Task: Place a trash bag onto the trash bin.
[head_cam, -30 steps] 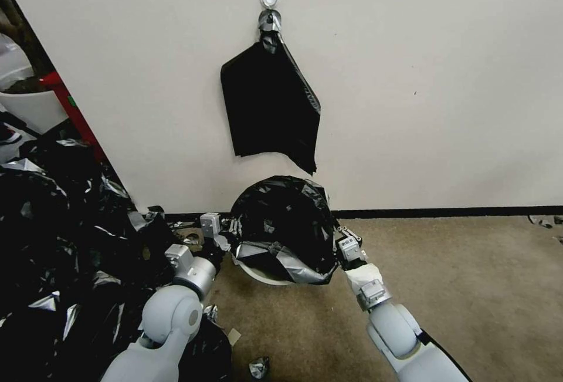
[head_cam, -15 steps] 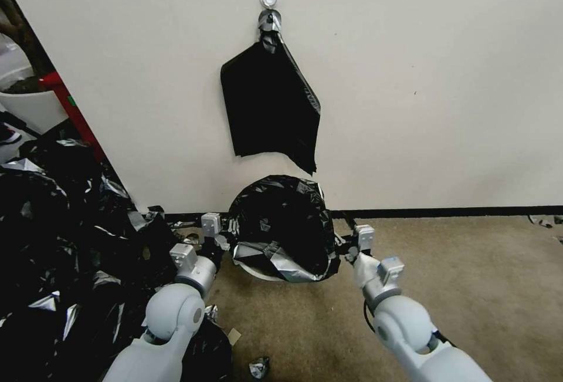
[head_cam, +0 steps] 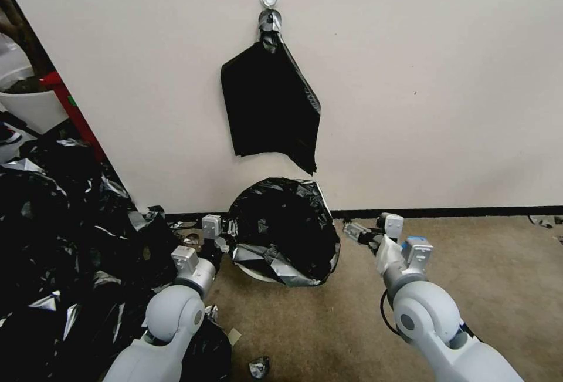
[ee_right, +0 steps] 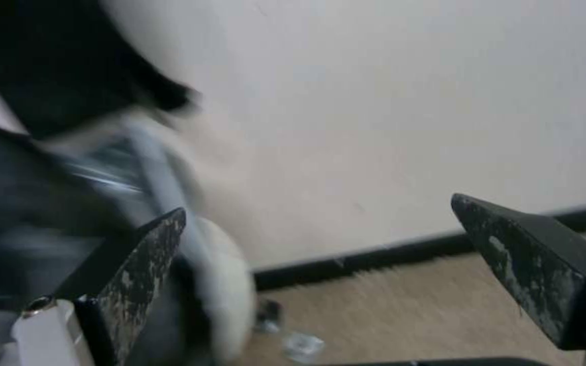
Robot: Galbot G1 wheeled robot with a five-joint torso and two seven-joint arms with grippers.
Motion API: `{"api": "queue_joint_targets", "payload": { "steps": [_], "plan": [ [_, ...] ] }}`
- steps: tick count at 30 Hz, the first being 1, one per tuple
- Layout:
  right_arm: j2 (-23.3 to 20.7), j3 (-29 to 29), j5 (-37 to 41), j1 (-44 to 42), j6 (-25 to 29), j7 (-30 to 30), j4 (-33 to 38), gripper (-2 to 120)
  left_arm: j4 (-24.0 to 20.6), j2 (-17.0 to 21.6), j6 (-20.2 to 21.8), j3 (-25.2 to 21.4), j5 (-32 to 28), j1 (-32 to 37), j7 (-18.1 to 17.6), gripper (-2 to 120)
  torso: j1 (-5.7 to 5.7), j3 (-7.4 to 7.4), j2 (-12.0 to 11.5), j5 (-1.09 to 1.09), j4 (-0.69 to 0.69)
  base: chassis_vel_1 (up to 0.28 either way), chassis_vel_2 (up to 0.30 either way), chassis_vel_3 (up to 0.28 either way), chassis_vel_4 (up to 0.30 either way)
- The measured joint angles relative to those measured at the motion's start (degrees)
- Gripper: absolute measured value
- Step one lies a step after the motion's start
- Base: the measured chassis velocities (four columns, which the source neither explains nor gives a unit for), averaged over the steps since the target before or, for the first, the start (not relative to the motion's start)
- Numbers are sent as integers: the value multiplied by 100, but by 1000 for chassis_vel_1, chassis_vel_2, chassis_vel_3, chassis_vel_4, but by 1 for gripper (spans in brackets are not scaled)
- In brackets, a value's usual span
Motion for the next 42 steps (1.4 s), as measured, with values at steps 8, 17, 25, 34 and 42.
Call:
{"api": "queue_joint_targets", "payload": {
  "steps": [8,17,25,34,42],
  "plan": [
    [-118,-563,-1746,-940,799,-2056,477,100,-204,-43,210,43,-376,-77,-427,2,0,0,0,0,-1,0,0,0,0],
    [-13,-709,-3153,-926,1172,-3182,-14,88,-441,-60,357,59,-536,-6,-563,2,0,0,0,1,0,0,0,0,0],
    [40,-768,-3585,-894,1009,-3144,-120,59,-534,-49,387,45,-566,34,-571,2,0,0,0,1,0,0,0,0,0],
    [23,-839,-3635,-952,1260,-3183,-192,24,-559,-43,410,44,-585,34,-615,2,0,0,0,1,-1,0,0,0,0],
    [50,-685,-3635,-813,2716,-4845,-1054,0,-677,-34,524,11,-854,51,-741,2,0,0,0,1,-1,0,0,0,0]
  ]
}}
